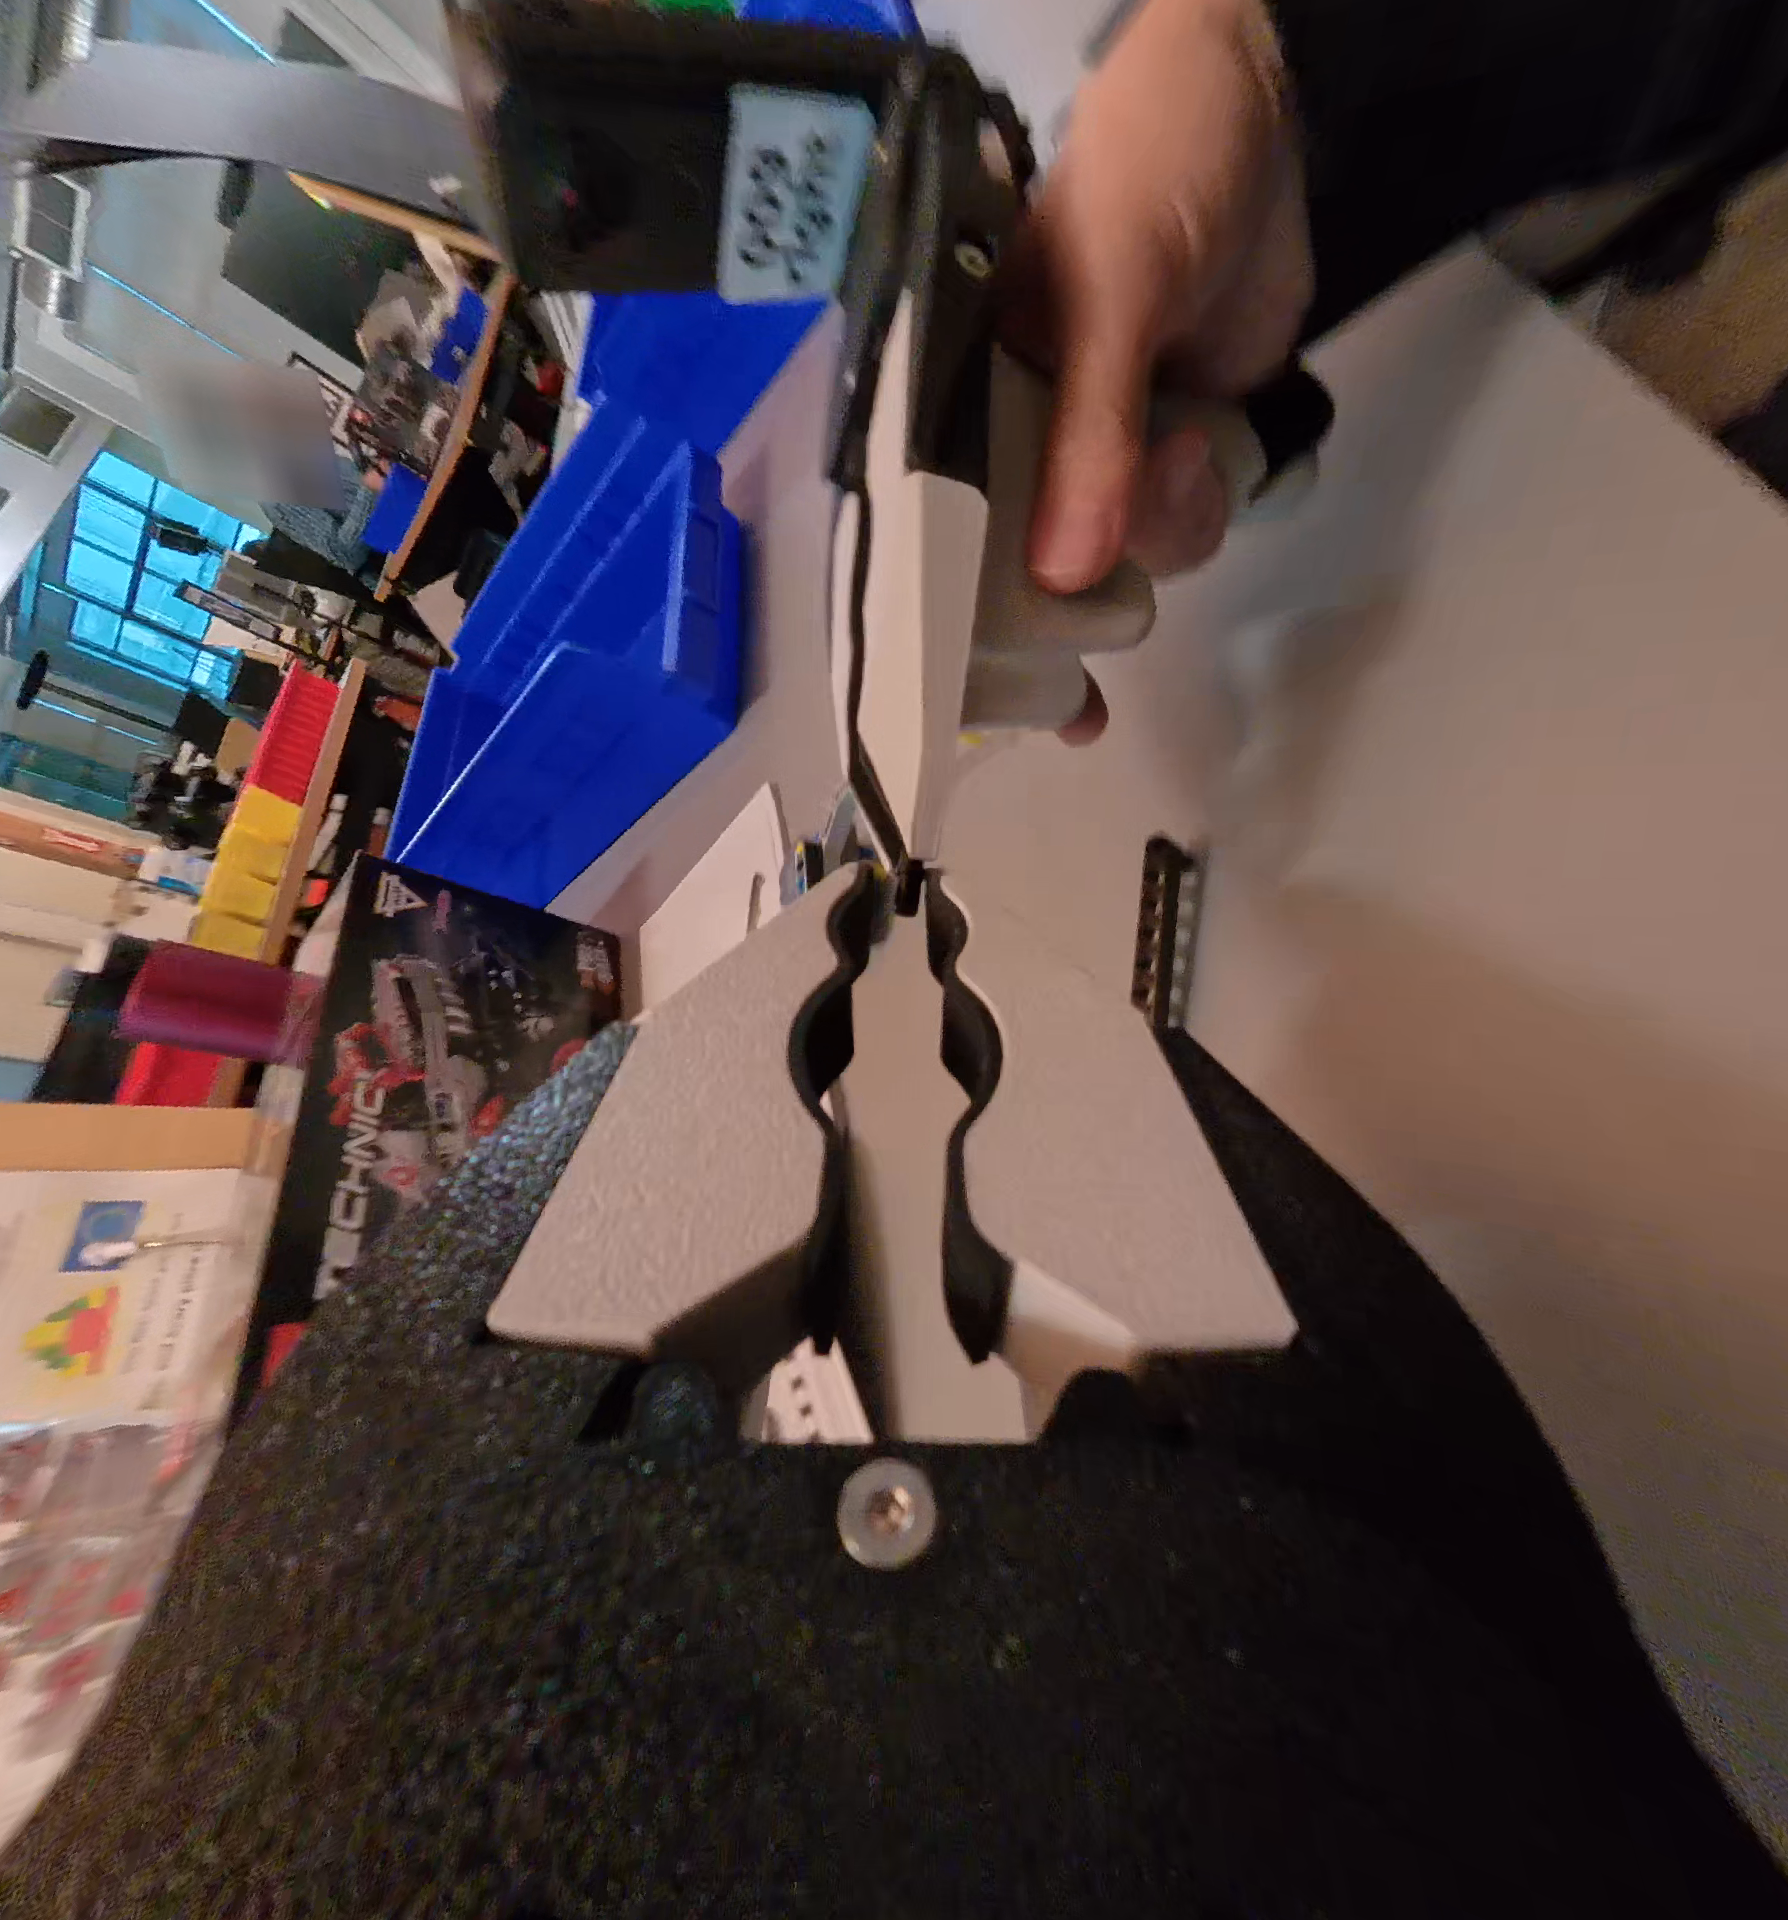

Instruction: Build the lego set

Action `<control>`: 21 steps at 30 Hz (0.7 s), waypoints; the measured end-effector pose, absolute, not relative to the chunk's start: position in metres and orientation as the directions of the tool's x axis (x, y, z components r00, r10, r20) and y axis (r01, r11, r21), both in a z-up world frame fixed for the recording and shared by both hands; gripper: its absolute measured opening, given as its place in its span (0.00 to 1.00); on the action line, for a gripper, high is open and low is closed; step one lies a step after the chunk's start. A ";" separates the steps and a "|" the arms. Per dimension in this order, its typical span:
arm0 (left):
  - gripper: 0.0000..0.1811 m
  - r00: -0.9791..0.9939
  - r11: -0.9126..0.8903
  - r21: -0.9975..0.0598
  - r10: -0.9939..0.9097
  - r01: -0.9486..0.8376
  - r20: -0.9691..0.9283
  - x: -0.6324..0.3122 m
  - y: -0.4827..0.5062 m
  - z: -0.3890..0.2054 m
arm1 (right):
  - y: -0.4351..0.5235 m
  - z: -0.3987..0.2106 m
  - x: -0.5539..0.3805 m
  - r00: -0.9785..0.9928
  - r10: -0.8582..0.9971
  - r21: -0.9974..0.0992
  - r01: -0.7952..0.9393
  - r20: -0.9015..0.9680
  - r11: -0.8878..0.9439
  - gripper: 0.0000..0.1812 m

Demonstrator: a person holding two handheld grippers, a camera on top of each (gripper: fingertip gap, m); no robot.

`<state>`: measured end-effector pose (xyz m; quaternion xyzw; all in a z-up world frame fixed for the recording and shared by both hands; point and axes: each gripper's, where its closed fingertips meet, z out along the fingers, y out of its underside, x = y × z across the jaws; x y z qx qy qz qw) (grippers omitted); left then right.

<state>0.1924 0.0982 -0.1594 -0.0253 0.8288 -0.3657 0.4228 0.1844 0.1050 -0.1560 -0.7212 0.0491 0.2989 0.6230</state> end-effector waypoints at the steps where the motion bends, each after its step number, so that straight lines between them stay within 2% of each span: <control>1: 0.03 -0.659 0.682 -0.681 -0.388 0.265 -0.645 0.191 0.097 -0.155 | 0.104 -0.151 0.183 0.793 0.331 -0.859 -0.471 -0.511 -0.199 0.02; 3: 0.02 -0.689 0.592 -0.763 -0.439 0.262 -0.577 0.189 0.095 -0.147 | 0.102 -0.141 0.182 0.759 0.372 -0.843 -0.514 -0.534 -0.161 0.02; 6: 0.02 -0.723 0.515 -0.817 -0.457 0.260 -0.518 0.184 0.094 -0.140 | 0.101 -0.135 0.178 0.728 0.414 -0.829 -0.541 -0.547 -0.144 0.02; 14: 0.01 -0.751 0.550 -0.805 -0.431 0.222 -0.501 0.184 0.099 -0.147 | 0.105 -0.141 0.178 0.742 0.393 -0.836 -0.523 -0.543 -0.169 0.02; 15: 0.01 -0.759 0.581 -0.792 -0.425 0.190 -0.494 0.186 0.103 -0.153 | 0.107 -0.149 0.181 0.792 0.346 -0.864 -0.467 -0.503 -0.188 0.03; 17: 0.01 -0.813 0.676 -0.729 -0.361 0.111 -0.458 0.186 0.117 -0.173 | 0.108 -0.175 0.186 0.918 0.249 -0.931 -0.240 -0.310 -0.275 0.11; 19: 0.01 -0.879 0.756 -0.655 -0.299 0.019 -0.370 0.182 0.130 -0.192 | 0.110 -0.199 0.189 0.979 0.185 -0.924 -0.003 -0.080 -0.383 0.18; 21: 0.01 -0.918 0.817 -0.575 -0.266 -0.053 -0.294 0.182 0.141 -0.207 | 0.116 -0.214 0.185 0.985 0.171 -0.881 0.110 0.034 -0.460 0.22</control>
